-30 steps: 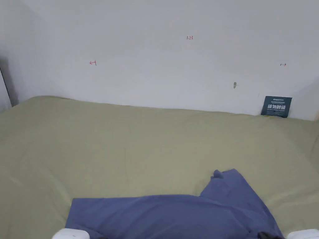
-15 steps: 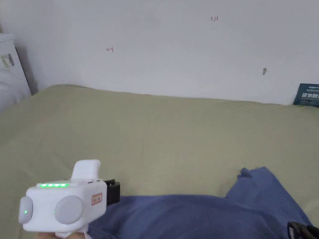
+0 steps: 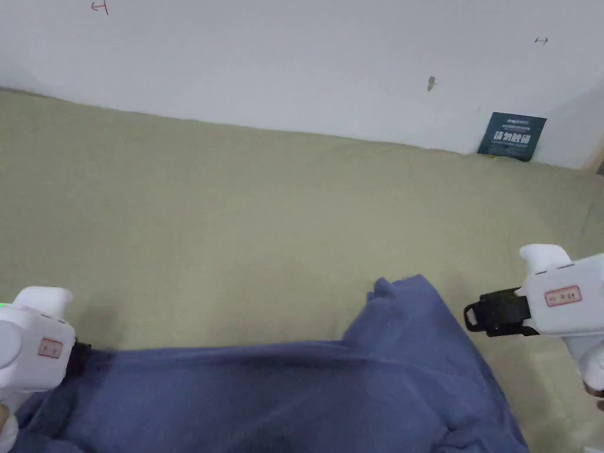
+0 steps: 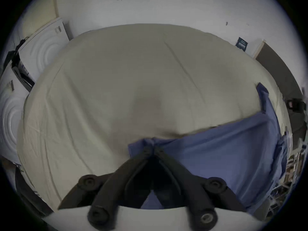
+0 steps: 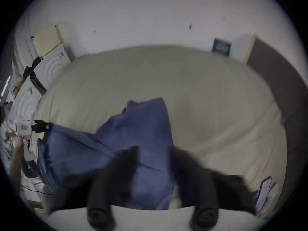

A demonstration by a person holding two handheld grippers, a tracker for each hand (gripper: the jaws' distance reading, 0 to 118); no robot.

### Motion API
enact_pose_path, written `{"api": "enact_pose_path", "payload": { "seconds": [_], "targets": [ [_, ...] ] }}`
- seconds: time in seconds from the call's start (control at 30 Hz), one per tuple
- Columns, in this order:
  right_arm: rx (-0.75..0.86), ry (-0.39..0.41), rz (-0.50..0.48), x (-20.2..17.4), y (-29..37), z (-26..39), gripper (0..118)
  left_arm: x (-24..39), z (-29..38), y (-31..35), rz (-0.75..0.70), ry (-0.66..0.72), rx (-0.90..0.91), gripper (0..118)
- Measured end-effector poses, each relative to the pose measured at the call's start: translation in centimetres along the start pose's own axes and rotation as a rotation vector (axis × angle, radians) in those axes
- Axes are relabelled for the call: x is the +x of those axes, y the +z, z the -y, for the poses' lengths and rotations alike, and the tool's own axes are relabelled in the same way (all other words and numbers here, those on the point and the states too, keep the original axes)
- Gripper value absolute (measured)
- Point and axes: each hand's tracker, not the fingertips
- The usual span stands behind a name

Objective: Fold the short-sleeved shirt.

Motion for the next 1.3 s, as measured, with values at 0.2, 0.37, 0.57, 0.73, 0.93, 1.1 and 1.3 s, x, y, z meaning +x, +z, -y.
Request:
{"api": "enact_pose_path", "payload": {
  "seconds": [0.2,0.37,0.57,0.73,0.93,1.1,1.3],
  "targets": [
    [-0.219,-0.049,-0.045,0.6,-6.6,-3.0,77,0.1,0.8,-0.1,0.003,-0.039,-0.023,0],
    [-0.317,0.023,0.086,-1.0,-10.1,-3.5,76,-0.6,0.7,-0.6,0.023,-0.001,-0.033,0],
    [-0.323,0.064,0.199,-2.5,-9.1,-3.4,0,-0.6,0.4,-0.7,0.045,0.021,-0.037,0],
    [-0.191,0.182,0.107,-5.9,-4.1,-1.6,0,-0.1,0.6,1.1,0.067,-0.016,-0.011,0],
    [0.030,0.182,0.047,-7.6,4.7,1.9,0,-0.9,0.8,6.0,0.089,-0.068,0.082,0],
    [0.111,0.226,0.045,-8.6,11.1,5.0,0,-0.8,2.7,10.9,0.101,-0.131,0.155,0],
    [0.123,0.183,0.021,-8.2,14.7,11.2,0,-1.4,7.8,14.5,0.161,-0.128,0.169,0]
  ]
}}
